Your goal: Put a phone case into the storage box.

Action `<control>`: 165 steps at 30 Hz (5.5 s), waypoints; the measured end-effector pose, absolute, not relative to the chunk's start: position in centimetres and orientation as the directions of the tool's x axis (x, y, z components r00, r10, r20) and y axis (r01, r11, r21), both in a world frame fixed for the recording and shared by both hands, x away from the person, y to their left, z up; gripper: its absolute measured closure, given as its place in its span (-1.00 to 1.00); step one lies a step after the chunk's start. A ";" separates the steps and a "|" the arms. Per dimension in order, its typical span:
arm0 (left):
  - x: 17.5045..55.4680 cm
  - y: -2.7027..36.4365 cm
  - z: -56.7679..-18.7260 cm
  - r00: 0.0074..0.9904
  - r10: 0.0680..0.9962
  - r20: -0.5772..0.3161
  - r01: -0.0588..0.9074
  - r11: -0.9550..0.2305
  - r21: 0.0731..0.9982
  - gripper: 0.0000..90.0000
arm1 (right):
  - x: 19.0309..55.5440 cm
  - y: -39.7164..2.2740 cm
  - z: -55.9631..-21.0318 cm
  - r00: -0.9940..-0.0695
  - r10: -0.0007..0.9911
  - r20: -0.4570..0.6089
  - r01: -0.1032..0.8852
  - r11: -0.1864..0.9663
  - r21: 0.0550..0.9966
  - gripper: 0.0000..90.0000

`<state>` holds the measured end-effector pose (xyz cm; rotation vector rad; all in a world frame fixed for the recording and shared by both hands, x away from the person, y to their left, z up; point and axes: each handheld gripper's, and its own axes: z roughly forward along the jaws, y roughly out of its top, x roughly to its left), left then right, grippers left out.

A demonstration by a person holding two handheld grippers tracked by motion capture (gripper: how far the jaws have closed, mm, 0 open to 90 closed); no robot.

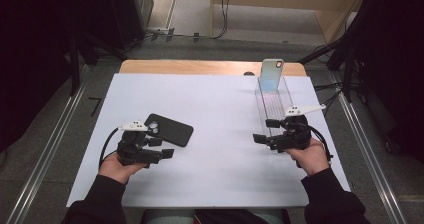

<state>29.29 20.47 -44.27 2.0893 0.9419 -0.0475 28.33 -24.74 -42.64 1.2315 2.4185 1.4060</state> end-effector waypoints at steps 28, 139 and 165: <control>28.4 20.7 -44.5 0.732 0.579 -0.360 0.636 -0.391 0.665 -0.36 | 25.8 -24.3 -46.2 -0.727 0.622 0.291 0.590 0.348 0.728 -0.69; 26.4 22.5 -44.8 0.678 0.636 -0.369 0.677 -0.344 0.650 -0.36 | 39.5 -5.4 -44.1 -0.861 0.446 0.246 0.461 0.477 0.749 -0.89; 26.5 22.8 -44.7 0.680 0.635 -0.366 0.674 -0.346 0.653 -0.36 | 41.8 -0.1 -44.1 -0.892 0.403 0.203 0.417 0.563 0.714 -0.89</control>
